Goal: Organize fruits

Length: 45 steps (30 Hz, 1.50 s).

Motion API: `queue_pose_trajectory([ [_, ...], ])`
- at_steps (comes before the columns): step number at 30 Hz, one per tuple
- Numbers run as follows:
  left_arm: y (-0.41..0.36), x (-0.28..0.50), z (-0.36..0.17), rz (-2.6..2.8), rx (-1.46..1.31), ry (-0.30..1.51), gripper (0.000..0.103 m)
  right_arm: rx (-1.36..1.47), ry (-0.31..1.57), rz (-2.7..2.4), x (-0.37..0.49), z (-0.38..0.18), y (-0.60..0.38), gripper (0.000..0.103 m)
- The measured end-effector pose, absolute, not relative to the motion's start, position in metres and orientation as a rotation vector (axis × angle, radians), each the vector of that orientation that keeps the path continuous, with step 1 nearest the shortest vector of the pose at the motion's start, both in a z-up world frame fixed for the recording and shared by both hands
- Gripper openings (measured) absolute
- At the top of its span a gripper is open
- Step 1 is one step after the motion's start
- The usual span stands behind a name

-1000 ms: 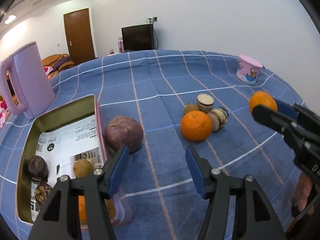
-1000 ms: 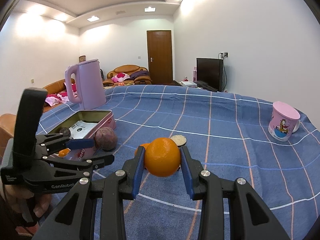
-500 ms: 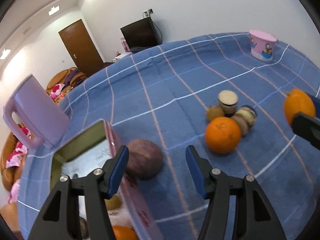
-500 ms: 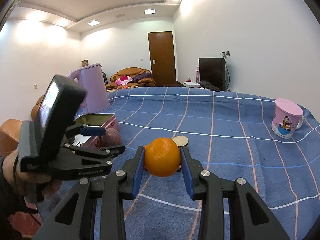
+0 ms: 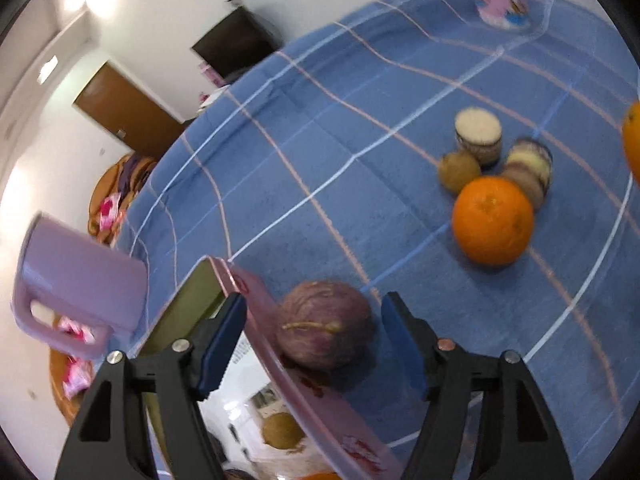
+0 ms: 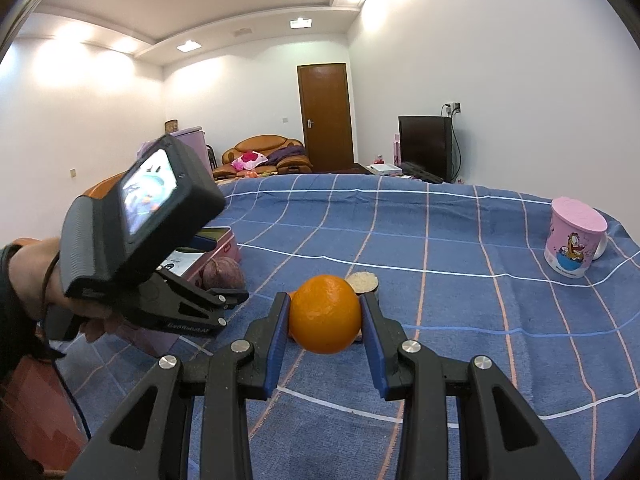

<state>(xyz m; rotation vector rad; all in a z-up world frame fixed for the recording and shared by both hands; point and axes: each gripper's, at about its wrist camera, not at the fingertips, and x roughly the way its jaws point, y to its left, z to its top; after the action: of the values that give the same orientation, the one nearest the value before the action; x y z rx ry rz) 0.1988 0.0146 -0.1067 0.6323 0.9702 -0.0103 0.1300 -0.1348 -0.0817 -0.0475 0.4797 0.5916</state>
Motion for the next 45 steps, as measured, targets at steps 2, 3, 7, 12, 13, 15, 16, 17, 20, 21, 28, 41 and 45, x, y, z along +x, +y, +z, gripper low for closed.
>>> queue_pose_trajectory([
  [2, 0.012, 0.199, -0.11, -0.033, 0.7, 0.993, 0.072, -0.049, 0.482, 0.592, 0.13, -0.081, -0.135, 0.037],
  [3, 0.011, 0.199, -0.111, -0.04, 0.727, 1.002, 0.072, -0.049, 0.483, 0.592, 0.13, -0.082, -0.135, 0.037],
  [7, 0.006, 0.198, -0.121, -0.047, 0.836, 1.028, 0.063, -0.049, 0.484, 0.59, 0.131, -0.081, -0.135, 0.037],
  [12, 0.005, 0.196, -0.119, -0.066, 0.823, 1.03, 0.053, -0.048, 0.489, 0.588, 0.133, -0.081, -0.135, 0.037],
  [13, 0.005, 0.195, -0.118, -0.06, 0.814, 1.023, 0.053, -0.049, 0.488, 0.588, 0.134, -0.081, -0.134, 0.037],
  [15, 0.006, 0.193, -0.117, -0.053, 0.804, 1.006, 0.053, -0.049, 0.482, 0.586, 0.132, -0.081, -0.135, 0.037],
  [16, 0.006, 0.193, -0.118, -0.049, 0.786, 0.999, 0.053, -0.047, 0.48, 0.584, 0.132, -0.081, -0.135, 0.037],
  [17, 0.007, 0.191, -0.116, -0.048, 0.764, 0.99, 0.052, -0.044, 0.476, 0.584, 0.132, -0.081, -0.136, 0.037],
  [20, 0.01, 0.18, -0.101, -0.06, 0.673, 0.928, 0.052, -0.033, 0.46, 0.587, 0.128, -0.081, -0.139, 0.037],
  [21, 0.01, 0.178, -0.097, -0.065, 0.648, 0.916, 0.052, -0.03, 0.457, 0.587, 0.128, -0.081, -0.139, 0.037],
  [28, 0.002, 0.139, -0.069, -0.111, 0.462, 0.789, 0.052, -0.034, 0.448, 0.573, 0.127, -0.08, -0.139, 0.037],
  [41, 0.019, 0.115, -0.06, -0.075, 0.222, 0.679, 0.052, -0.058, 0.42, 0.558, 0.124, -0.077, -0.132, 0.037],
  [45, 0.025, 0.11, -0.061, -0.061, 0.184, 0.666, 0.052, -0.073, 0.413, 0.564, 0.122, -0.074, -0.123, 0.037],
])
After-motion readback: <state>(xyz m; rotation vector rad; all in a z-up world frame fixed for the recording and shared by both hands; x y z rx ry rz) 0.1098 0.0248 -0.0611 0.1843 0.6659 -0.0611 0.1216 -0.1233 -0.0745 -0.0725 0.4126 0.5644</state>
